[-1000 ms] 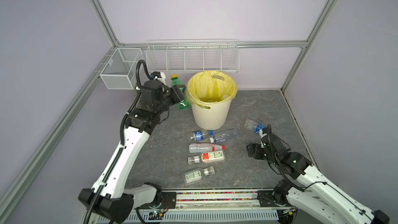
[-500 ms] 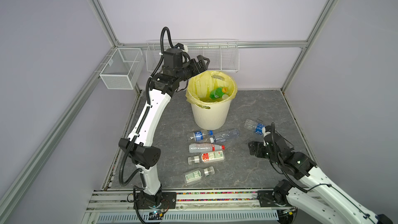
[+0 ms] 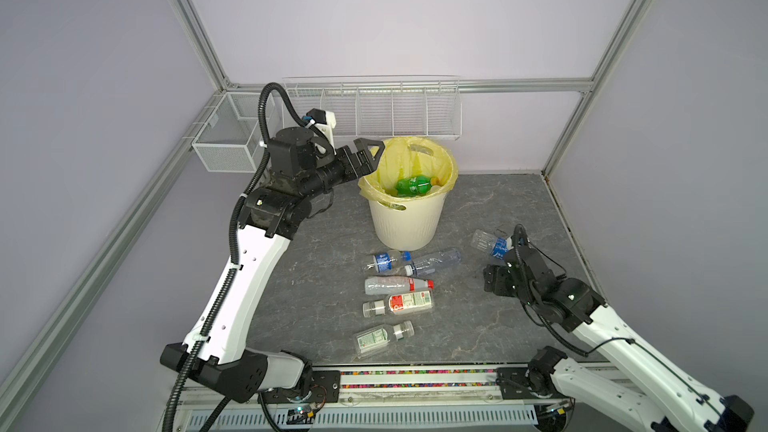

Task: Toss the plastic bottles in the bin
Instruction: 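Open the left gripper to drop the green bottle into the bin, then draw the left gripper back from the bin toward the table edge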

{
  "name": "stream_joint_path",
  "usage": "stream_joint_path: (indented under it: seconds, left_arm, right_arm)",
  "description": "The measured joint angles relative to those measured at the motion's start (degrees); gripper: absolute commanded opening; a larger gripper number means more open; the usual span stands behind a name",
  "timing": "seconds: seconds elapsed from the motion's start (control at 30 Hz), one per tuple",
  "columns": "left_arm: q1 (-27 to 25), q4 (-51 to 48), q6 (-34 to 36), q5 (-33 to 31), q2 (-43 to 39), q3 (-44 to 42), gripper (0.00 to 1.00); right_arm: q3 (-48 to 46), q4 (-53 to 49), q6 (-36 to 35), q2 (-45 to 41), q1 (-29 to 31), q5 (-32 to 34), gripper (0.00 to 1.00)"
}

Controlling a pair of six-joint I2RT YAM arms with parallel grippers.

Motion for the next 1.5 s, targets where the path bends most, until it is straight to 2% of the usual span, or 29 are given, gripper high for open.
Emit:
stream_joint_path:
  seconds: [0.3, 0.7, 1.1, 1.33, 1.5]
  left_arm:
    - [3.4, 1.1, 0.2, -0.3, -7.3, -13.8, 1.0]
    - [3.7, 4.4, -0.2, -1.5, -9.9, -26.6, 1.0]
    - [6.3, 5.0, 3.1, -5.3, -10.3, -30.9, 1.0]
    - [8.0, -0.1, 2.4, -6.3, -9.0, -31.6, 1.0]
    - [8.0, -1.4, 2.6, -5.7, -7.3, -33.1, 1.0]
  right_arm:
    - [0.7, -0.3, -2.9, 1.4, 0.0, 2.0, 0.88]
    - [2.7, 0.2, -11.4, 5.5, -1.2, 3.7, 0.88]
    - [2.7, 2.7, -16.0, 10.5, -6.7, 3.6, 0.89]
    - [3.4, 5.6, -20.3, 14.4, -11.8, -0.5, 0.89]
    - [6.7, 7.1, -26.1, 19.9, -14.7, -4.5, 0.89]
